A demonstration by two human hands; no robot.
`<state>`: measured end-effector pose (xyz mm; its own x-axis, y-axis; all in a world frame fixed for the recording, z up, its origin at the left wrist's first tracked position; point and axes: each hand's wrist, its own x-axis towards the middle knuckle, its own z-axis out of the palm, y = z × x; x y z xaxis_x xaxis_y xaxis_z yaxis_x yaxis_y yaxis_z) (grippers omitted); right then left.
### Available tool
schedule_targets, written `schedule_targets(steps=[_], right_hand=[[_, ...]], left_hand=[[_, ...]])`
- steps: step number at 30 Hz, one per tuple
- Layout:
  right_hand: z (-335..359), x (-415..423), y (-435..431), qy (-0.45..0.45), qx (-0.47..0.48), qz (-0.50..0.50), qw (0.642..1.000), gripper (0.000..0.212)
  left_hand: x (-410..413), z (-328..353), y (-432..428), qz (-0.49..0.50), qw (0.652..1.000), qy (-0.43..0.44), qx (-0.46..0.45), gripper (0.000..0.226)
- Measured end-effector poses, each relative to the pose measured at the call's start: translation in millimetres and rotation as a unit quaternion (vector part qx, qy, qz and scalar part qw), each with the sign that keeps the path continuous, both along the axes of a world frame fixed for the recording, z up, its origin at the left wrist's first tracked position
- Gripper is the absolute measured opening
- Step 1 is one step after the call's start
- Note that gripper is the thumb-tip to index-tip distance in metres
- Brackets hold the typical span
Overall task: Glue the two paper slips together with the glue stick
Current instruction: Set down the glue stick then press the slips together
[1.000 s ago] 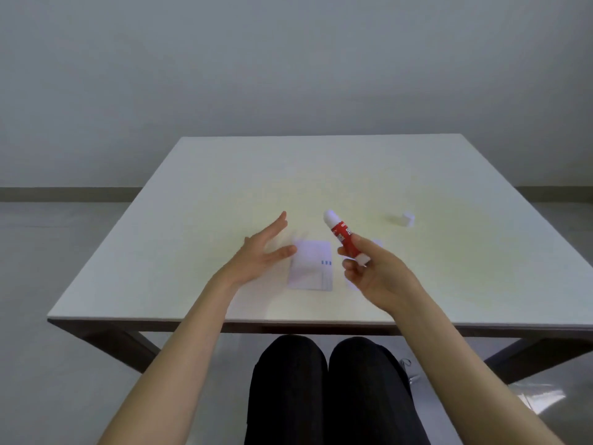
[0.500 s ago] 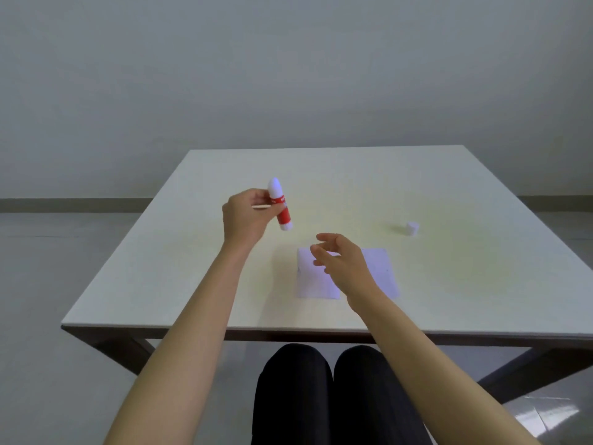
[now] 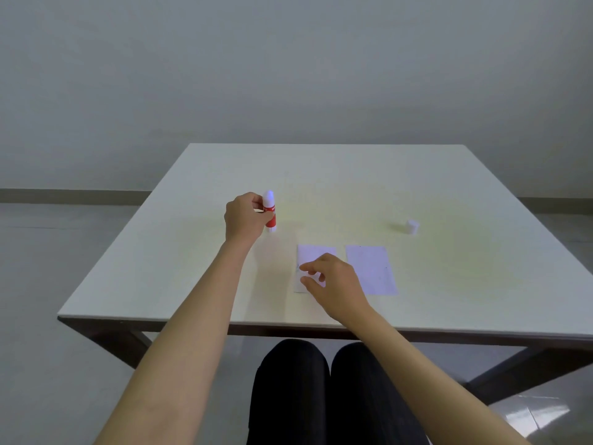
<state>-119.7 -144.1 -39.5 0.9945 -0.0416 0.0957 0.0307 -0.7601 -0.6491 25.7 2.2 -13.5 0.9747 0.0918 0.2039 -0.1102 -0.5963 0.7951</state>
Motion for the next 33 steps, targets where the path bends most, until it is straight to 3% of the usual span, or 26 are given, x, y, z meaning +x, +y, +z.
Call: schedule_targets(steps=[7, 11, 14, 16, 23, 26, 30, 33], right_hand=[[-9, -6, 3, -0.053, -0.202, 0.051, 0.977, 0.037], [-7, -16, 6, -0.083, -0.292, 0.075, 0.950, 0.057], [-6, -27, 7, -0.135, -0.333, 0.072, 0.930, 0.050], [-9, -30, 6, -0.174, -0.336, 0.080, 0.922, 0.043], [-12, -40, 6, -0.249, -0.365, 0.125, 0.888, 0.024], [-9, -42, 4, -0.265, -0.296, 0.135, 0.908, 0.022], [14, -35, -14, -0.201, -0.024, 0.007, 0.979, 0.013], [36, -21, -40, -0.185, 0.158, -0.129, 0.961, 0.010]], left_hand=[[-4, -5, 3, -0.008, 1.000, -0.007, -0.013, 0.006], [-4, -10, 6, -0.013, 1.000, 0.004, -0.028, 0.027], [-4, -12, 7, -0.021, 1.000, 0.000, -0.021, 0.067], [-7, -13, 8, -0.006, 0.999, -0.041, -0.013, 0.082], [-26, 0, 9, 0.060, 0.976, -0.200, -0.061, 0.071], [-37, 5, 4, 0.057, 0.970, -0.220, -0.082, 0.057], [-55, 8, -5, 0.019, 0.971, -0.197, -0.137, 0.016], [-63, 4, -15, -0.041, 0.985, -0.079, -0.145, 0.012]])
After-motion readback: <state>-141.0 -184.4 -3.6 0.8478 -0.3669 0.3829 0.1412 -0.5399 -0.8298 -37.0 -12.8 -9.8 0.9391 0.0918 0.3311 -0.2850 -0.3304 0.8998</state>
